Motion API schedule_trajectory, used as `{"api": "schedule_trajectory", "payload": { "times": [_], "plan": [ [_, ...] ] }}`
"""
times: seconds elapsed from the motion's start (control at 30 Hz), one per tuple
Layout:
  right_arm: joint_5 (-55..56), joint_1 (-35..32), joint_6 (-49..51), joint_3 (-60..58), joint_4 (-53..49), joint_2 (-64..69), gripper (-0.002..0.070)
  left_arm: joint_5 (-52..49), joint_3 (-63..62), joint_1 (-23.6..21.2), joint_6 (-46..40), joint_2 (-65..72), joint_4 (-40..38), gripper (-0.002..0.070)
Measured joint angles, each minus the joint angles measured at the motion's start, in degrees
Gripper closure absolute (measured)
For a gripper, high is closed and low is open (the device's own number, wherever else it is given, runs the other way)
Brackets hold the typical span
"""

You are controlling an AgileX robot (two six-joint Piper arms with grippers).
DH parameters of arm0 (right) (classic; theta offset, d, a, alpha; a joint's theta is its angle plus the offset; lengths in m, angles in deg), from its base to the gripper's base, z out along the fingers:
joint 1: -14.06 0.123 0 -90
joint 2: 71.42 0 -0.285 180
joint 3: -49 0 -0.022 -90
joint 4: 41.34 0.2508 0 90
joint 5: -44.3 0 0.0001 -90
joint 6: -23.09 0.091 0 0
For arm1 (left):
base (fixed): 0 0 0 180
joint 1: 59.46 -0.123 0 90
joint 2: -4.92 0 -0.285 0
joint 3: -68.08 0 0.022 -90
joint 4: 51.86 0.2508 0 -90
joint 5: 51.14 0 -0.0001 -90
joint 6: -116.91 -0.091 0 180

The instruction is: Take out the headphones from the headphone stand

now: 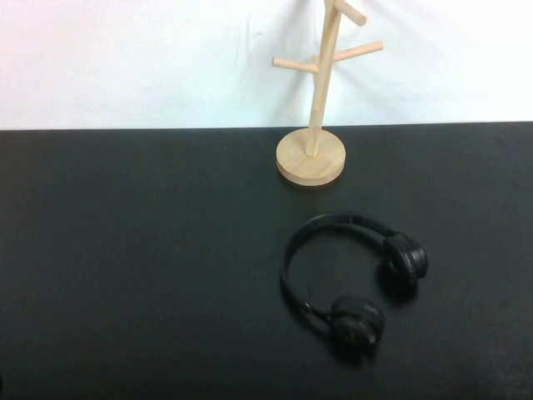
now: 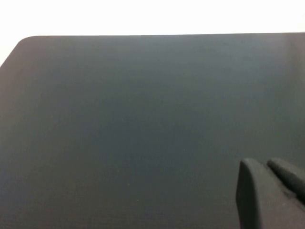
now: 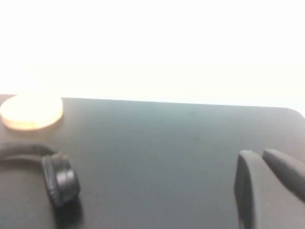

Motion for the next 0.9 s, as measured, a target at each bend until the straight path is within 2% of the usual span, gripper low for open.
{"api": "schedule_trajectory", "payload": {
  "times": [0.27,0.9],
  "plan": [
    [-10.9,-0.3,-1.0,0.0,-1.1,0.0,0.0682,0.0,0.0,0.0,0.0,0.0,0.0,0.0675],
    [-11.1,-0.3,-1.0,0.0,-1.2,0.0,0.0682,0.0,0.0,0.0,0.0,0.0,0.0,0.0675]
  ]
}}
